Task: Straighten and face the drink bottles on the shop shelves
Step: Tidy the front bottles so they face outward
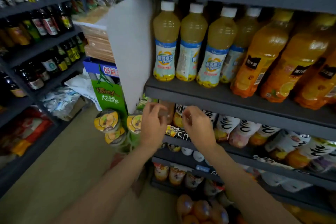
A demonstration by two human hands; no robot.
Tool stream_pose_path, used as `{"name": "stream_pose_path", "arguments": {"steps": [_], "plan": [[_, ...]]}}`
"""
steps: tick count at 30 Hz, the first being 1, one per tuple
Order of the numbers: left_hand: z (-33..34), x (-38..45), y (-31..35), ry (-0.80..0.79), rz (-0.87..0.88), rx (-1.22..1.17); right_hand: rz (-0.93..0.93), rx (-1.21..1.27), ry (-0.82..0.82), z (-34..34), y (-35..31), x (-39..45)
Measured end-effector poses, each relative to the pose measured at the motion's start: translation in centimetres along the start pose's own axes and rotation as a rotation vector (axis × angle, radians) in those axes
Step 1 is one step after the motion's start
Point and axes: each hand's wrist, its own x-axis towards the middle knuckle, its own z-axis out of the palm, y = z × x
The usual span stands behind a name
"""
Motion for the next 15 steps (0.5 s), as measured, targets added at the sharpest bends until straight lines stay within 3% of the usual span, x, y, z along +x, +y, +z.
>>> {"name": "stream_pose_path", "arguments": {"steps": [5, 9, 15], "plan": [[0.7, 0.4, -3.0, -0.201, -0.238, 0.066, -0.038, -0.118, -0.173, 5.3, -1.6, 1.1], [0.2, -0.5, -4.5, -0.250, -0.312, 0.048, 0.241, -0.146, -0.237, 8.3, -1.7, 1.6], [0.0, -1.4, -6.9, -0.232, -0.384, 0.092, 0.465, -0.118, -0.253, 10.0, -2.9, 5.6]]}}
